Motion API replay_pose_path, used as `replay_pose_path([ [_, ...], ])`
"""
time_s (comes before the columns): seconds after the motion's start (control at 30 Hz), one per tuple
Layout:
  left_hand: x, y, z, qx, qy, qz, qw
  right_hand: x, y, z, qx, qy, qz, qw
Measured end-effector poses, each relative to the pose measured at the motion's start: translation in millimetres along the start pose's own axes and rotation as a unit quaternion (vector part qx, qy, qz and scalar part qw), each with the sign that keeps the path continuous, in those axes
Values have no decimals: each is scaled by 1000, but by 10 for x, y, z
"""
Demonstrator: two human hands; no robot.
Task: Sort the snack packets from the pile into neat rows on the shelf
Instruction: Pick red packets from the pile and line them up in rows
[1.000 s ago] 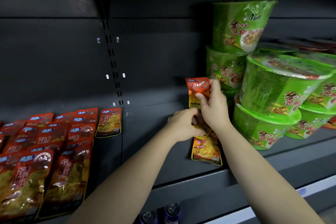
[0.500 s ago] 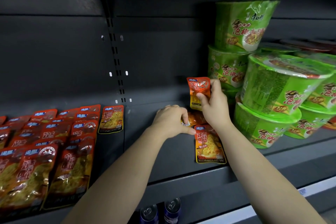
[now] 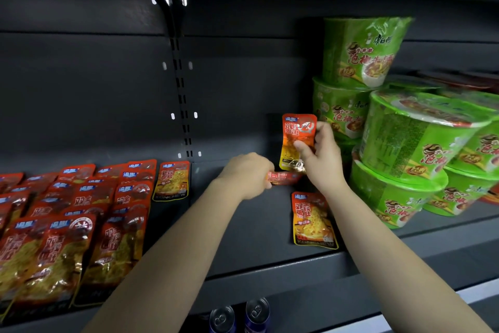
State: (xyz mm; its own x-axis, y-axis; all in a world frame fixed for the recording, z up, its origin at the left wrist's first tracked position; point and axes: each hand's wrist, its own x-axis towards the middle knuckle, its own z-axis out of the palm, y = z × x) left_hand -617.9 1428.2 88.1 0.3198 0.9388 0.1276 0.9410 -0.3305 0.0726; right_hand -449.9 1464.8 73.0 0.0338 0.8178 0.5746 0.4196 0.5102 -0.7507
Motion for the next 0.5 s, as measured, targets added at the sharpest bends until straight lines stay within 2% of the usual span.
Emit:
replay_pose_path([
  [0.13, -106, -254, -190, -113, 11, -49, 992, 61, -28, 12, 54, -9, 40, 998],
  [0.27, -249, -499, -327, -255, 111, -94, 956, 82, -115, 75, 128, -45, 90, 987],
  [0.37, -358, -652, -384, -333, 166, -118, 921, 78, -204, 153, 207, -80, 134, 966],
  [0.5, -533, -830, -404, -389, 190, -150, 889, 62, -385, 351, 286, -125, 197, 929],
])
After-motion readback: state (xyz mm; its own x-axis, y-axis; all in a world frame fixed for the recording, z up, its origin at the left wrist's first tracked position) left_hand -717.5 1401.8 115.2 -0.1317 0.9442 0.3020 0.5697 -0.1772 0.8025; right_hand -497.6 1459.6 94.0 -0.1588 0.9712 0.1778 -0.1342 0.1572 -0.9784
